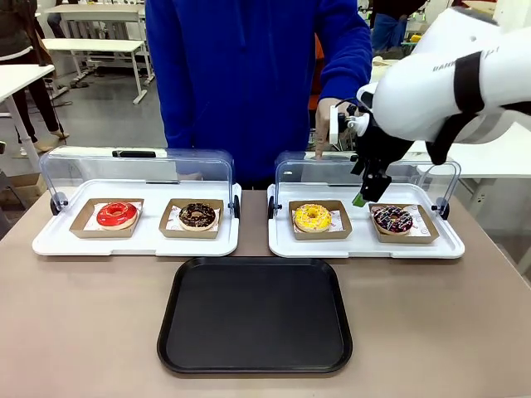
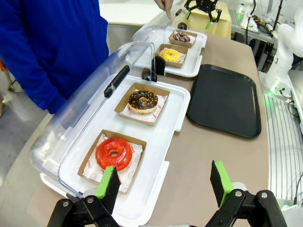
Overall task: Move the third donut from the left to the tray.
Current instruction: Pick up the Paper togo box containing the Donut indicated by the person and place it on the Handle tray.
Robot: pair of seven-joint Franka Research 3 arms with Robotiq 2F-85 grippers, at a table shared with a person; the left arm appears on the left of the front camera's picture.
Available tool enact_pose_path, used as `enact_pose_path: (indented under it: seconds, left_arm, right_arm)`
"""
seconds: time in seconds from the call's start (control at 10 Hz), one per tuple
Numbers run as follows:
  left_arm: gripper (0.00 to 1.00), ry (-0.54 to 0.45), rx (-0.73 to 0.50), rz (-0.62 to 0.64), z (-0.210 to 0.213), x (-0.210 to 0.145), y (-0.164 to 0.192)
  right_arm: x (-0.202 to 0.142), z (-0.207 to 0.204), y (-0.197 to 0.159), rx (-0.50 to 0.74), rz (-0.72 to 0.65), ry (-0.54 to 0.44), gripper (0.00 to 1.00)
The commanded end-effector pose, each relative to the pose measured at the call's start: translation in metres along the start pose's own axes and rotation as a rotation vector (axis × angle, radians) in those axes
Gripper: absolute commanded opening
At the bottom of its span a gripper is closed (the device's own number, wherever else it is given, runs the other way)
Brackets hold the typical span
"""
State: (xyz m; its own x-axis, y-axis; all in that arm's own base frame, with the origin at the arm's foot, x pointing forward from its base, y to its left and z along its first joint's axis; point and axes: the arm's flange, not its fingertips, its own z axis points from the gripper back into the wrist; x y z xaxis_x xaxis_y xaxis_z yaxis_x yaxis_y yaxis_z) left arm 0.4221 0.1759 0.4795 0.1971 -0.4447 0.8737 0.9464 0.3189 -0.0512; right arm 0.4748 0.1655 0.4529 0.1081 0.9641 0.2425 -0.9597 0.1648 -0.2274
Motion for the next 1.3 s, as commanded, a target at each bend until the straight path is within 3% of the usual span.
enact_pose_path:
  seconds: [0.0, 0.8, 1.0, 1.2]
  left_arm:
    - [1.0, -0.015, -0.005, -0.014, 0.0, 0.003, -0.001]
    - [1.0, -0.015, -0.005, -0.014, 0.0, 0.003, -0.001]
    - [1.0, -0.015, -0.005, -0.014, 0.0, 0.003, -0.001]
    - [1.0, -0.015, -0.005, -0.014, 0.0, 0.003, -0.001]
  right_arm:
    - [0.004, -0.014, 0.008, -0.058, 0.011, 0.036, 1.0]
    - [-0.007, -0.081, 0.022, -0.121, 0.124, 0.084, 1.0]
    - [-0.007, -0.085, 0.023, -0.155, 0.132, 0.071, 1.0]
    - [-0.012, -0.083, 0.019, -0.107, 0.149, 0.069, 1.0]
